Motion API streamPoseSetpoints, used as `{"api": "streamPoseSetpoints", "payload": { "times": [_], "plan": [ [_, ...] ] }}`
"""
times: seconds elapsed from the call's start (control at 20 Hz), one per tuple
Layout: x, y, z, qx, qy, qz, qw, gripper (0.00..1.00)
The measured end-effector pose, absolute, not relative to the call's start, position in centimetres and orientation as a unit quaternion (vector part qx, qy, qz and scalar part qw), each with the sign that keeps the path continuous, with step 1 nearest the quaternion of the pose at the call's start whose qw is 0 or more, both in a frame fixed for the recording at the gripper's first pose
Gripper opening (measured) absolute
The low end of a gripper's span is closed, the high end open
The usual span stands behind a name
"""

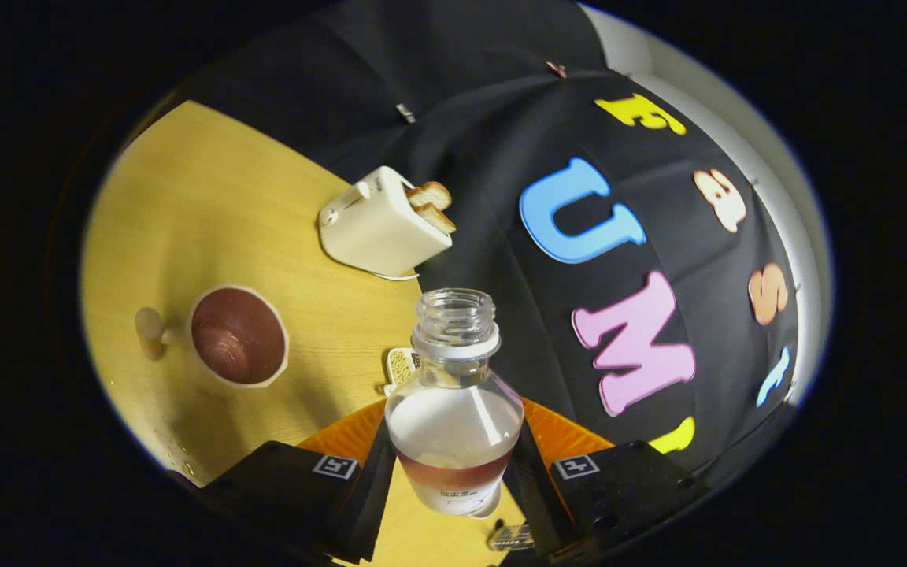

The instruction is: Take the bottle from table, then pour the juice into the cup, finally place the bottle on the coaster

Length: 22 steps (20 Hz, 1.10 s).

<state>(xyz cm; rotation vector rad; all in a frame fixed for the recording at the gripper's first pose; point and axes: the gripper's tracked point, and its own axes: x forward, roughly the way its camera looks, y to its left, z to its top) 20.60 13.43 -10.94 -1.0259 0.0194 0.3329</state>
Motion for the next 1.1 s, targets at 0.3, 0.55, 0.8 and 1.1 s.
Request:
{"api": "streamPoseSetpoints", "payload": {
  "times": [0.3,0.55,0.8,1.1],
  "plan": [
    [23.5,10.2,-11.5,-0.255,0.057,0.144,0.955,0.75],
    [25.8,7.8,-13.2,-0.112,0.063,0.120,0.984,0.75],
    [27.0,6.8,-15.1,-0.044,0.058,0.120,0.990,0.75],
    [27.8,8.3,-16.7,-0.053,0.050,0.136,0.988,0.75]
  ]
}}
